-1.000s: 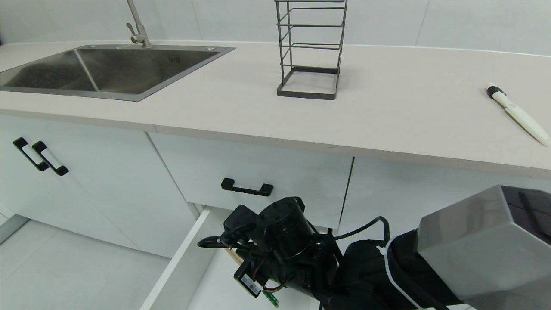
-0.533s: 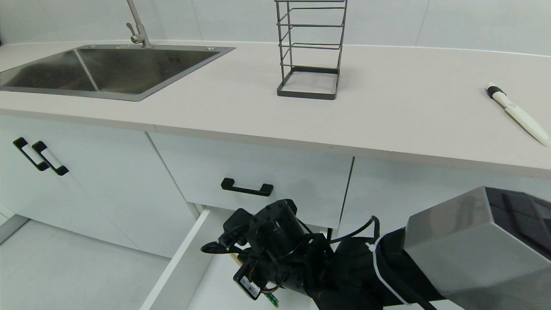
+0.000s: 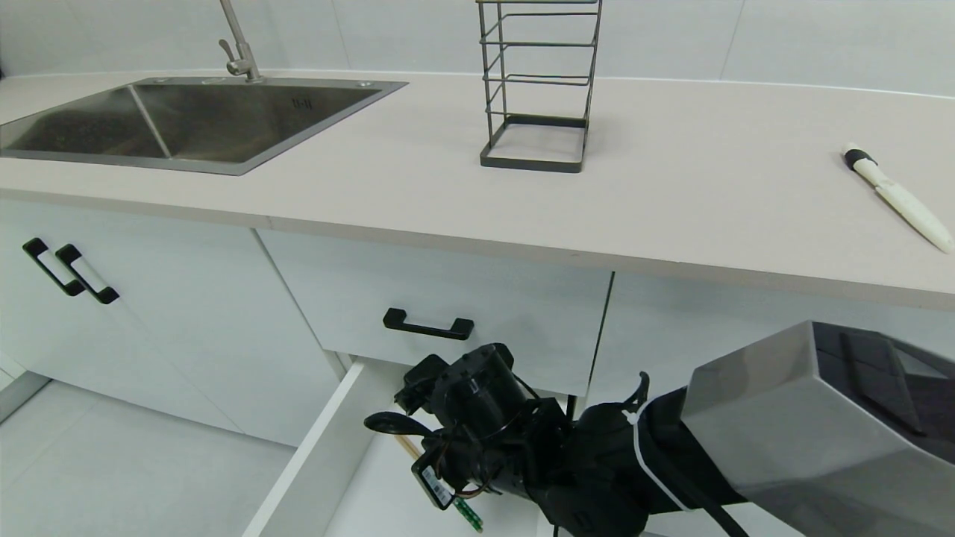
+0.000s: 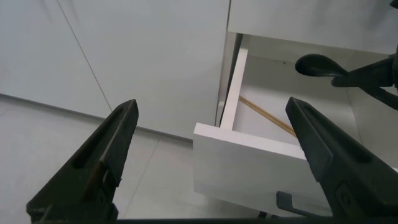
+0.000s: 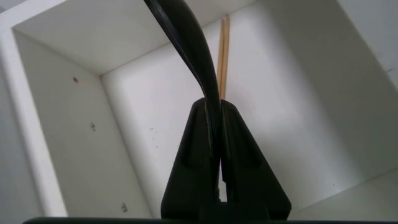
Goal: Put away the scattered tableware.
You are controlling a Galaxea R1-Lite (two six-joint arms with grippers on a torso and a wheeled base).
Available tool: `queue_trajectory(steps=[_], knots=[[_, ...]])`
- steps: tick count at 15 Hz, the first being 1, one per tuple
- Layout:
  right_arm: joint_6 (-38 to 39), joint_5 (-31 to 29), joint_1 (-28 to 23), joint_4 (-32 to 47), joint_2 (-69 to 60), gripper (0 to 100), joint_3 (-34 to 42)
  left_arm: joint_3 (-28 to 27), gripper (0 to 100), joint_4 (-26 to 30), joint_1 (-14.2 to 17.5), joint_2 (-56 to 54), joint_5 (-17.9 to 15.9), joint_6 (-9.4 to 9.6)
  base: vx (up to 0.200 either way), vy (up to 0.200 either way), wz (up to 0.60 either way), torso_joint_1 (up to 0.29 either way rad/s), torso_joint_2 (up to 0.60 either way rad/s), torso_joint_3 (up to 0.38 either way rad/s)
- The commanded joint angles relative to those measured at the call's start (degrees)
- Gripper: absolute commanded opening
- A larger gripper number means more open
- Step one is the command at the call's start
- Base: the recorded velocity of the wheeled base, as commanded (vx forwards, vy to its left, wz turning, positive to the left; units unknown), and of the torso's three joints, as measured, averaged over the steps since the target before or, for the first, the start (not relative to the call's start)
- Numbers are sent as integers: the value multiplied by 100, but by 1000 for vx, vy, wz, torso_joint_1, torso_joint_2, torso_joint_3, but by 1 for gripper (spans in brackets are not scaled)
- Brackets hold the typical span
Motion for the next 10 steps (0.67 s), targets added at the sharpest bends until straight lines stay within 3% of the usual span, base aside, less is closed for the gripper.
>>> queue_trajectory(steps=[1,7,10], knots=[[-5,-2,-41,-214,219,0,14,0,100,-2,6,0,1,-2,0,0,0,0,0,0],[-954,7,-50,-847,781,0,-4,0,100,-2,-3,0,1,-2,0,0,0,0,0,0],[-998,7,-120,-830,930,0,-145,0,100,-2,-3,0,1,-2,0,0,0,0,0,0]])
